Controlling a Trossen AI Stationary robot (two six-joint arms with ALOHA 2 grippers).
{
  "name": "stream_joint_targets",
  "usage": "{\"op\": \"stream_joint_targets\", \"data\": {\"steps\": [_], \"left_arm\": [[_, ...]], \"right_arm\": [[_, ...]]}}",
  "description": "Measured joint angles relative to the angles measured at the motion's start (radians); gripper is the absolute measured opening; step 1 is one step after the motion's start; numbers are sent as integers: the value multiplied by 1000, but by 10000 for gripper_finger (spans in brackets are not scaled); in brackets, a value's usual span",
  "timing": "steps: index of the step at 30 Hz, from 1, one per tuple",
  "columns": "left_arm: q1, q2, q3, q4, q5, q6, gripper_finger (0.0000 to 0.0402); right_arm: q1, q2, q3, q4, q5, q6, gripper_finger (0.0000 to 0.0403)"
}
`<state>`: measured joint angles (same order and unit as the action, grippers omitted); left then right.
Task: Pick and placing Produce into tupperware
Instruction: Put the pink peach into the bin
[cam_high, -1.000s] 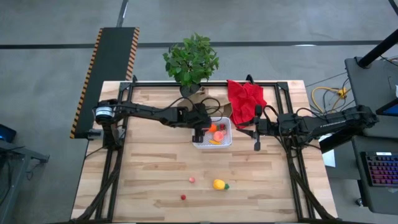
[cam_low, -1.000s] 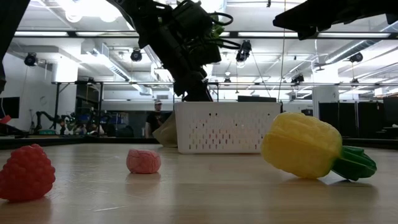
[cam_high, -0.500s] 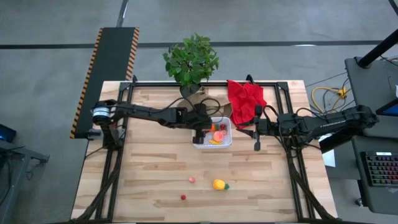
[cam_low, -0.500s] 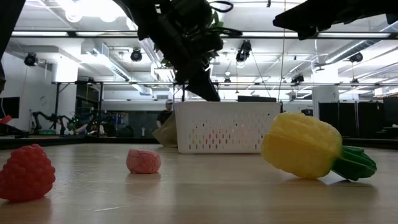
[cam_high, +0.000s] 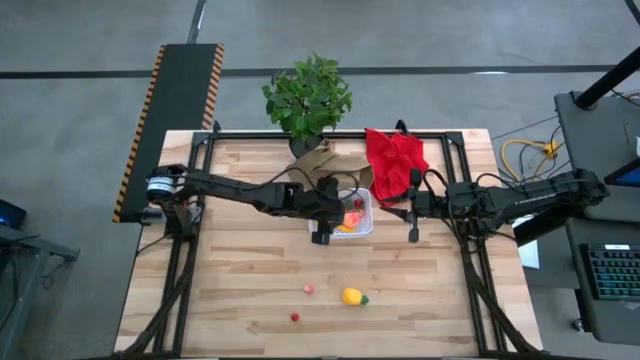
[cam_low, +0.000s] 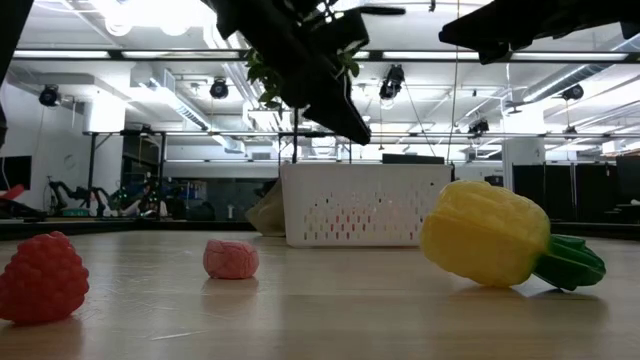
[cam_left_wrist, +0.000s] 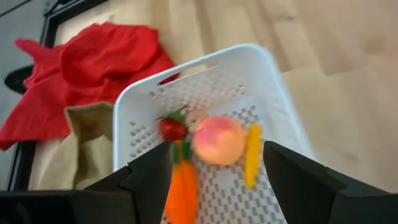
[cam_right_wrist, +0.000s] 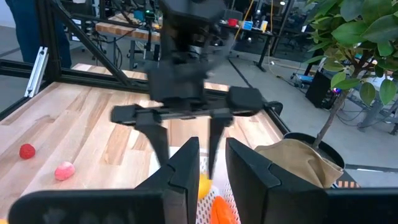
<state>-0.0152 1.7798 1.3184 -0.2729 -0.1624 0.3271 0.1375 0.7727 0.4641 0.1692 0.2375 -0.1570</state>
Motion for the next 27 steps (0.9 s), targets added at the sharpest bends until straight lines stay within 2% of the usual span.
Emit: {"op": "stream_joint_targets", "data": {"steps": [10,18,22,27], "left_arm": [[-138,-11,57,-171,0,-16,234],[-240,-59,74,-216,0,-190,234],[-261,-65,74,-255,-22,-216,235],[-269,-64,68,-277,-35,-216,275]], "right_arm": [[0,0,0,-1,0,0,70],[0,0,0,-1,0,26,70],[0,0,0,-1,0,26,70],[0,0,0,-1,0,26,70]]}}
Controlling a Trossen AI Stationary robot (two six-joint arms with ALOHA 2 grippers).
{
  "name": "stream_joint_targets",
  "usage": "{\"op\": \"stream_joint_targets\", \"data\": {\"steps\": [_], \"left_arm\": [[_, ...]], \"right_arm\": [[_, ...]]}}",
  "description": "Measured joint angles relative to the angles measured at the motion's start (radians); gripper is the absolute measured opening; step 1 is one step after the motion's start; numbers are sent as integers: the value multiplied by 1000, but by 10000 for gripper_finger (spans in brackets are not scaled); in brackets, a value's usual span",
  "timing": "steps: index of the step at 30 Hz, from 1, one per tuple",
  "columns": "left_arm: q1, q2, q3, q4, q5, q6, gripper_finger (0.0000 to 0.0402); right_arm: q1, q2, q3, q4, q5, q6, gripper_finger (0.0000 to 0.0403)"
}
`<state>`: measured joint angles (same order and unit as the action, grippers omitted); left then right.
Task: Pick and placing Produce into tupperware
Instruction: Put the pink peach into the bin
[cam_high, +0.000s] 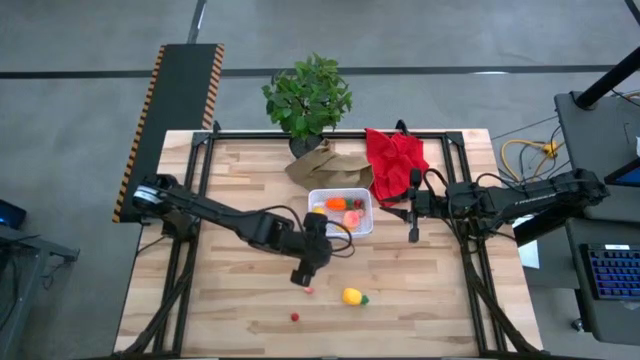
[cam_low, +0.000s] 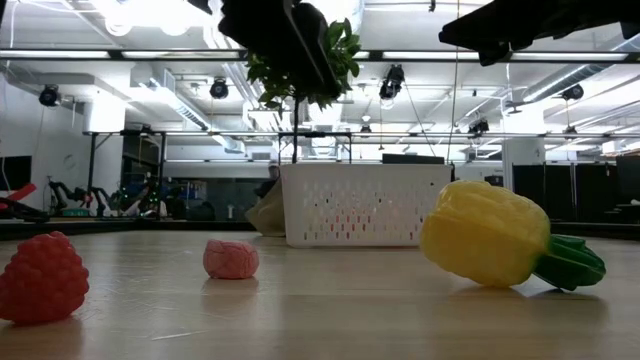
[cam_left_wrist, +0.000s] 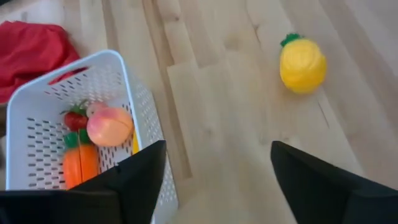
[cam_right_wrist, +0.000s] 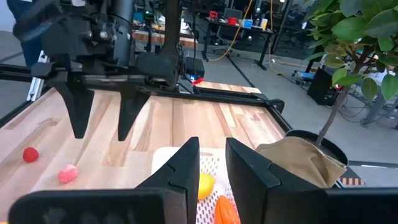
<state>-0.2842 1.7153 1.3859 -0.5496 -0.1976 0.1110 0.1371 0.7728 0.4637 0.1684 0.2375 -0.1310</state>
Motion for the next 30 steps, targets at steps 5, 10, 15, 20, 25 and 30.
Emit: {"op": "stream_joint_targets", "data": {"steps": [5,10,15,20,25,30], "left_arm": [[-27,1,6,-55,9,23,333],[-78,1,15,-91,23,19,346],[-112,2,2,-98,32,-55,340],[-115,9,-7,-96,45,-182,334],[-124,48,-27,-94,62,-260,333],[-129,73,-64,-87,71,-263,333]], "right_arm": [[0,0,0,0,0,-1,70],[0,0,0,0,0,-8,70],[0,0,0,0,0,-3,70],[0,0,0,0,0,7,70],[0,0,0,-2,0,7,70],[0,0,0,-4,0,3,70]]}}
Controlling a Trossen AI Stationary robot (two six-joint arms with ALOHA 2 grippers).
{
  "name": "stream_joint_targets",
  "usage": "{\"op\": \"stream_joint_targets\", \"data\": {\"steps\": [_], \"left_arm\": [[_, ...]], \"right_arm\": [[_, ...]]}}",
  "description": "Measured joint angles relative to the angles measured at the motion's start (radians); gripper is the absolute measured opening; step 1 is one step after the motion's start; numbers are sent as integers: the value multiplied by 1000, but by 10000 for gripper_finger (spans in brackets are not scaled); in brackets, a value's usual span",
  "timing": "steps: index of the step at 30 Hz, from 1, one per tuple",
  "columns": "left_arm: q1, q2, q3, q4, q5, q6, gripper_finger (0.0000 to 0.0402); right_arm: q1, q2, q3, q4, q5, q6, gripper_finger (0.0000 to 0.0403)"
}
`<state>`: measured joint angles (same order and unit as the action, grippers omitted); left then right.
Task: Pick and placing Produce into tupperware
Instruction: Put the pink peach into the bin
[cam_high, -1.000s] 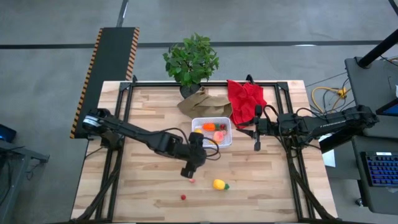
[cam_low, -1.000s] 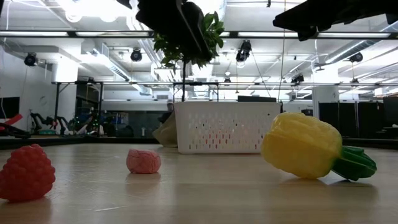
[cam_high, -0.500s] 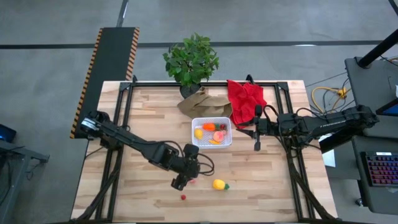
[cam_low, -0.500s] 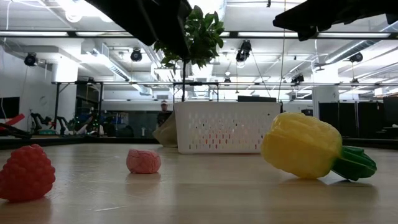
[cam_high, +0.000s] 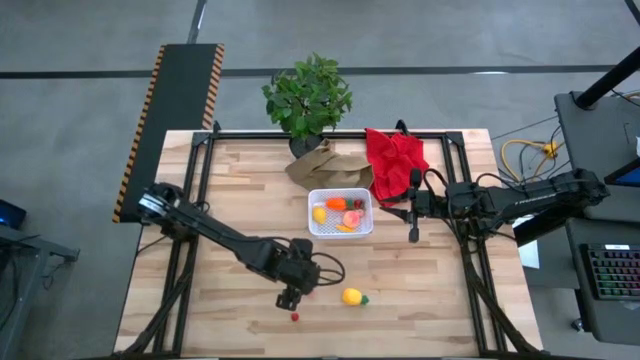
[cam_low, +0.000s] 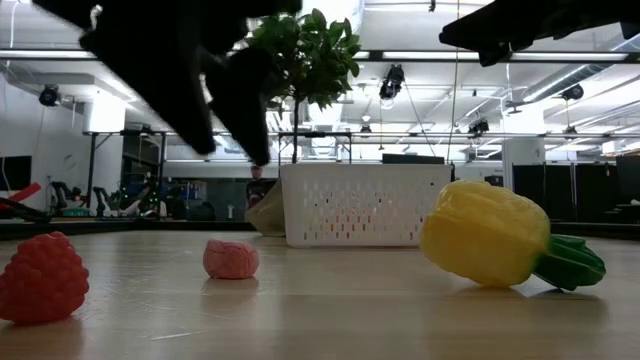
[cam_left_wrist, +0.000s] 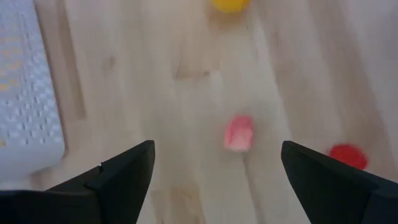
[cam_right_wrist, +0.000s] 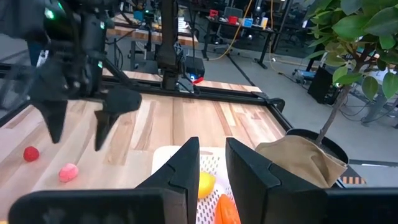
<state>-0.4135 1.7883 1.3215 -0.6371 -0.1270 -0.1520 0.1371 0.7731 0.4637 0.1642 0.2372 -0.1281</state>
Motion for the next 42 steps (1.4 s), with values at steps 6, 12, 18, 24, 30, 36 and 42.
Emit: {"op": "stream_joint_targets", "data": {"steps": [6,12,18,24,30,36,42], "left_arm": [[1,37,-16,-5,7,-1,333],[0,59,-14,27,19,-61,333],[0,60,-14,78,19,-183,333],[-1,100,-15,97,21,-262,333],[-7,149,-13,98,61,-262,333],[-6,173,-13,108,67,-262,333],[-4,189,-11,110,74,-293,333]], "right_arm": [[0,0,0,1,0,-1,70],[0,0,0,1,0,-4,70],[0,0,0,3,0,-29,70],[0,0,0,5,0,-33,70],[0,0,0,6,0,-41,70],[0,0,0,8,0,-56,70],[0,0,0,7,0,-55,70]]}}
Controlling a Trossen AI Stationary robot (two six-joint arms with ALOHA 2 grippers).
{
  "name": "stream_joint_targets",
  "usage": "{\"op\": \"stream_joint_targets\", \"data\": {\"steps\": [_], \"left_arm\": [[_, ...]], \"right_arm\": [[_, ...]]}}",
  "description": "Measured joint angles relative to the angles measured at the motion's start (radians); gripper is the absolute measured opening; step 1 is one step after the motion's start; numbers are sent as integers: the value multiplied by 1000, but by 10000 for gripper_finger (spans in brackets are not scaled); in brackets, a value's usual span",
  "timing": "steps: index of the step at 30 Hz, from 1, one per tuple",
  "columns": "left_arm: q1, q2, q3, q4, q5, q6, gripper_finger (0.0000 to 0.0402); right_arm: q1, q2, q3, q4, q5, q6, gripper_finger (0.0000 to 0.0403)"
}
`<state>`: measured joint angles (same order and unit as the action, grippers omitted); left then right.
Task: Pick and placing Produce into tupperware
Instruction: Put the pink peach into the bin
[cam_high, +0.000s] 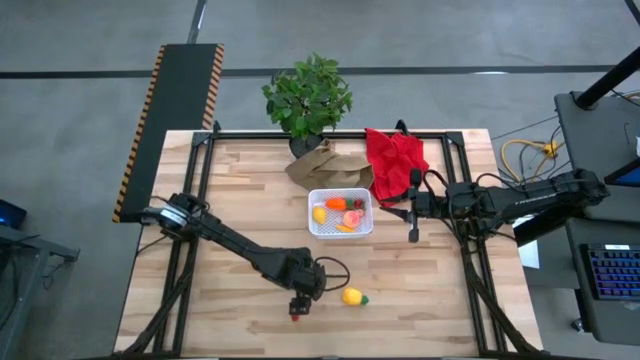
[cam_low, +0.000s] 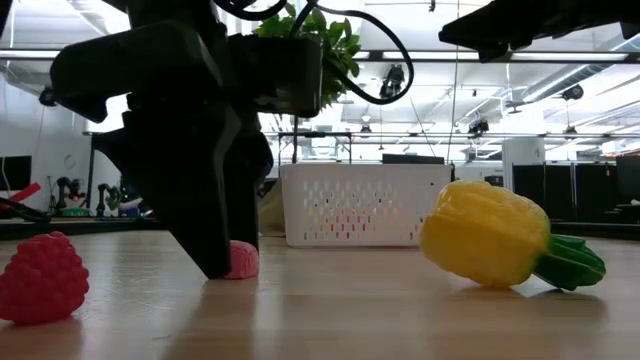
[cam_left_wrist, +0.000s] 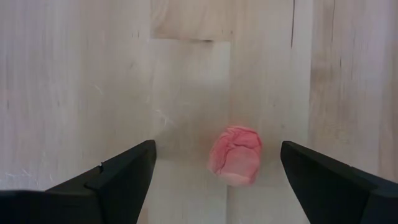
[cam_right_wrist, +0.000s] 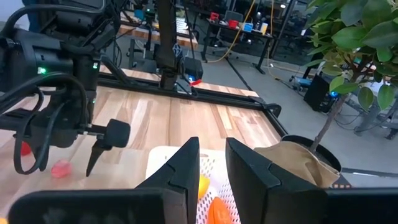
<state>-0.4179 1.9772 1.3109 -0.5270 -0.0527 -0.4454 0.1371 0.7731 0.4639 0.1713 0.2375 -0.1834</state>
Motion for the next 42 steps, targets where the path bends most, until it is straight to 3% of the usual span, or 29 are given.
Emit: {"op": "stream_joint_targets", "data": {"steps": [6,20,42], "left_arm": [[0,-1,0,-4,3,7,315],[1,-6,-1,-16,22,135,187],[32,-112,26,-71,51,181,4]], "right_arm": [[0,0,0,-2,0,25,70],[0,0,0,-27,0,71,70],[0,0,0,-25,0,52,70]]}}
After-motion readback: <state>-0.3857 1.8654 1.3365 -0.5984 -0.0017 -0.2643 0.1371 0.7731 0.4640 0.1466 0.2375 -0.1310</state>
